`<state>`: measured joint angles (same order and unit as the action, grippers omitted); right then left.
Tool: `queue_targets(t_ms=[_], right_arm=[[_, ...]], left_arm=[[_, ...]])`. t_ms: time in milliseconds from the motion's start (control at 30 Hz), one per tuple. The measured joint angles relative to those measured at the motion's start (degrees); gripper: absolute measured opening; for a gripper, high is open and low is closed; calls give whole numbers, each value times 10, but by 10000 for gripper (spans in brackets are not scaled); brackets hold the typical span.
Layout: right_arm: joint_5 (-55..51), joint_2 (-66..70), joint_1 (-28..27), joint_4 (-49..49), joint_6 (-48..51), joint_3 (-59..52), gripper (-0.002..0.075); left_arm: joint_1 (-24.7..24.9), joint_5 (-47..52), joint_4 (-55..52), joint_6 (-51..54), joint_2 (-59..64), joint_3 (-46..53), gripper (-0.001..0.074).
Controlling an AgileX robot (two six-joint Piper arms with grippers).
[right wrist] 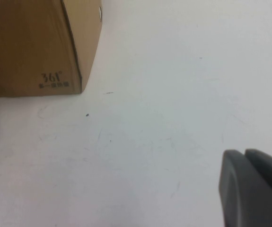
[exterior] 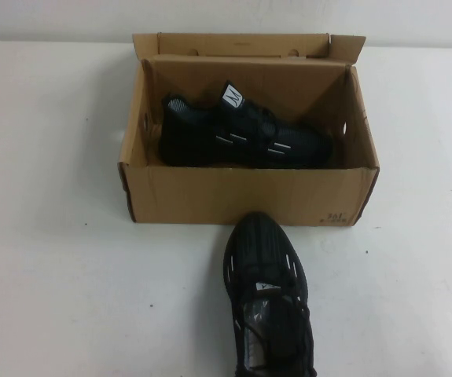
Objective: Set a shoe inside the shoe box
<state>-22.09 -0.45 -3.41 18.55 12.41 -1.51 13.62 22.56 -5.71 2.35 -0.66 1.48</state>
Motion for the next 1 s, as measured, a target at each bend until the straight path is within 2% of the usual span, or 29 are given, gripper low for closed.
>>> queue_targets(t_ms=[200, 333, 500, 833, 1000], right_arm=[[12, 0, 0, 0, 0, -1, -17], [70, 0, 0, 0, 0, -1, -17], [202, 0, 0, 1, 0, -1, -17], [570, 0, 0, 10, 0, -1, -17], [654, -2, 0, 12, -1, -1, -17]], left_arm=[[0, -6, 0, 0, 0, 0, 0], [0, -44, 0, 0, 0, 0, 0], [0, -140, -4, 0, 0, 0, 0], [0, -420, -6, 0, 0, 0, 0], [0, -467, -9, 0, 0, 0, -1]])
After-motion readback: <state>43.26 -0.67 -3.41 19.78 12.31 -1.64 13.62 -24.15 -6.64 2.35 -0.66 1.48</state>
